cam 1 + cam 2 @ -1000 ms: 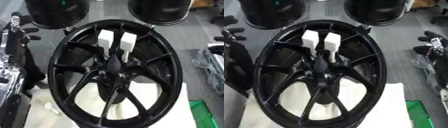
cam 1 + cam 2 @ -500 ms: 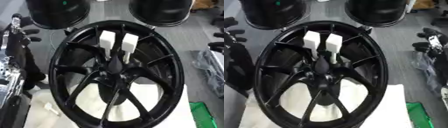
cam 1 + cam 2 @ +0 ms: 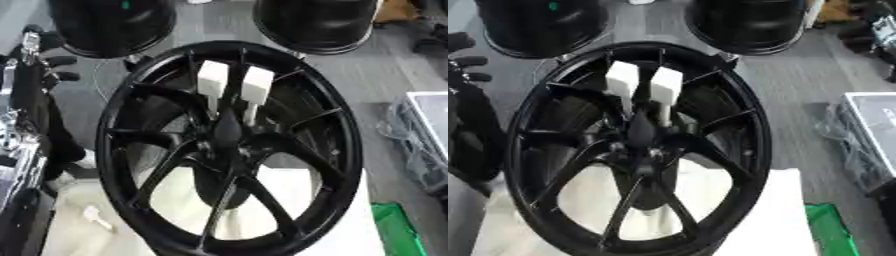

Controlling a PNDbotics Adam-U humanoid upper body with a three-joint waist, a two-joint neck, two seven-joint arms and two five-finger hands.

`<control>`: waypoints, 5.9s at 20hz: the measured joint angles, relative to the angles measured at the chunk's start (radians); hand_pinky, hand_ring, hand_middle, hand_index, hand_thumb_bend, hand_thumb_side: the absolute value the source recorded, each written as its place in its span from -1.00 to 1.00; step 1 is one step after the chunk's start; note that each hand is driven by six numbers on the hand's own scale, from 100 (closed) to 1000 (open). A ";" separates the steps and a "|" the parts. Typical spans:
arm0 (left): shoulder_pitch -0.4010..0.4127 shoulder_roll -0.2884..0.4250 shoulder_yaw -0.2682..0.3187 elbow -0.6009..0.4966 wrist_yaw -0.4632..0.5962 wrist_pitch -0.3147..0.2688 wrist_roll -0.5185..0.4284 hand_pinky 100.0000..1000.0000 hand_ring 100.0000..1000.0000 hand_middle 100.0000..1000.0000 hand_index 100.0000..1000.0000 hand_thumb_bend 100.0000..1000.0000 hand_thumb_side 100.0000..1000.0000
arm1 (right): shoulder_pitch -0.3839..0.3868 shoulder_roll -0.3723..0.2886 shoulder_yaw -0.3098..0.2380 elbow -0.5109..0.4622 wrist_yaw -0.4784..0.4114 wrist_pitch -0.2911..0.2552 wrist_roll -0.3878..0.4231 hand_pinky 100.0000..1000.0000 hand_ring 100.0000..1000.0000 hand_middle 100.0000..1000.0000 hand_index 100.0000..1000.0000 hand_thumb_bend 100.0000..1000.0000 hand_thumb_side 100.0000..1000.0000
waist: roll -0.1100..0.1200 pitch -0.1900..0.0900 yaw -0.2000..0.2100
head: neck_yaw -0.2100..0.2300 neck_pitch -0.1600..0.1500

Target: Pull the pin out of the wheel hub.

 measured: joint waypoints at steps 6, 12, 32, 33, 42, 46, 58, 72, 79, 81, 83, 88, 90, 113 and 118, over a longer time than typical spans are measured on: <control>0.018 0.018 0.013 0.000 -0.006 -0.003 0.011 0.03 0.21 0.39 0.45 -1.00 0.55 | -0.050 -0.139 0.033 -0.064 0.037 -0.016 0.055 0.57 0.46 0.58 0.71 -1.00 -0.12 | -0.017 -0.016 -0.019 | 0.032 0.016; 0.027 0.025 0.018 0.000 -0.010 -0.004 0.018 0.03 0.21 0.39 0.45 -1.00 0.55 | -0.112 -0.247 0.066 -0.117 0.055 -0.087 0.119 0.62 0.53 0.64 0.72 -1.00 -0.32 | -0.017 -0.016 -0.023 | 0.036 0.024; 0.044 0.039 0.016 0.013 -0.014 -0.001 0.013 0.03 0.21 0.38 0.44 -1.00 0.55 | -0.383 -0.297 0.370 -0.126 0.140 -0.066 0.366 0.69 0.65 0.74 0.77 -1.00 0.51 | -0.034 -0.017 -0.025 | 0.009 0.032; 0.044 0.042 0.016 0.013 -0.015 -0.001 0.013 0.03 0.21 0.38 0.44 -1.00 0.55 | -0.388 -0.291 0.381 -0.126 0.147 -0.038 0.367 0.69 0.65 0.74 0.77 -1.00 0.51 | -0.035 -0.018 -0.027 | 0.012 0.033; 0.047 0.046 0.022 0.019 -0.015 -0.004 0.017 0.03 0.21 0.38 0.44 -1.00 0.55 | -0.413 -0.220 0.432 -0.126 0.189 0.118 0.360 0.67 0.62 0.72 0.79 -1.00 0.51 | -0.041 -0.028 -0.028 | 0.020 0.042; 0.047 0.051 0.028 0.019 -0.015 -0.007 0.021 0.03 0.21 0.38 0.44 -1.00 0.54 | -0.430 -0.190 0.440 -0.126 0.209 0.178 0.360 0.66 0.58 0.65 0.79 -1.00 0.40 | -0.040 -0.028 -0.028 | 0.019 0.050; 0.047 0.052 0.042 0.017 -0.013 -0.011 0.038 0.03 0.21 0.38 0.44 -1.00 0.54 | -0.476 -0.081 0.465 -0.121 0.371 0.329 0.458 0.69 0.64 0.64 0.78 -1.00 0.06 | -0.042 -0.031 -0.020 | 0.017 0.058; 0.032 0.051 0.060 -0.008 0.002 -0.023 0.054 0.04 0.21 0.37 0.43 -1.00 0.53 | -0.509 0.070 0.500 0.098 0.509 0.313 0.513 0.69 0.58 0.58 0.76 -1.00 0.01 | -0.047 -0.031 0.002 | 0.005 0.058; 0.023 0.046 0.066 -0.024 0.014 -0.027 0.069 0.03 0.18 0.33 0.41 -1.00 0.50 | -0.509 0.113 0.505 0.190 0.530 0.291 0.541 0.73 0.62 0.63 0.81 -1.00 -0.23 | -0.044 -0.030 0.014 | -0.014 0.057; 0.023 0.042 0.066 -0.025 0.022 -0.030 0.076 0.03 0.18 0.33 0.41 -1.00 0.50 | -0.508 0.120 0.505 0.212 0.530 0.289 0.555 0.74 0.62 0.64 0.81 -1.00 -0.60 | -0.041 -0.027 0.016 | -0.017 0.057; 0.021 0.042 0.066 -0.025 0.027 -0.029 0.079 0.03 0.18 0.33 0.41 -1.00 0.50 | -0.508 0.126 0.505 0.231 0.529 0.290 0.569 0.74 0.62 0.64 0.80 -1.00 -0.57 | -0.040 -0.027 0.018 | -0.020 0.056; 0.015 0.041 0.065 -0.025 0.031 -0.026 0.080 0.03 0.18 0.33 0.41 -1.00 0.50 | -0.509 0.138 0.502 0.262 0.524 0.304 0.570 0.75 0.62 0.62 0.80 -1.00 -0.50 | -0.039 -0.024 0.022 | -0.025 0.052; 0.014 0.039 0.065 -0.025 0.031 -0.025 0.079 0.03 0.18 0.33 0.41 -1.00 0.50 | -0.511 0.142 0.499 0.270 0.521 0.313 0.561 0.75 0.62 0.62 0.80 -1.00 -0.50 | -0.038 -0.024 0.025 | -0.027 0.049; 0.017 0.033 0.089 -0.025 0.031 -0.027 0.103 0.04 0.19 0.33 0.40 -1.00 0.48 | -0.553 0.152 0.487 0.231 0.393 0.460 0.539 0.79 0.66 0.65 0.81 -1.00 -0.32 | -0.043 -0.016 0.015 | -0.032 0.049; 0.017 0.033 0.099 -0.025 0.031 -0.028 0.112 0.05 0.20 0.34 0.41 -1.00 0.47 | -0.553 0.153 0.499 0.223 0.393 0.460 0.571 0.79 0.66 0.65 0.81 -1.00 -0.29 | -0.047 -0.016 0.015 | -0.032 0.049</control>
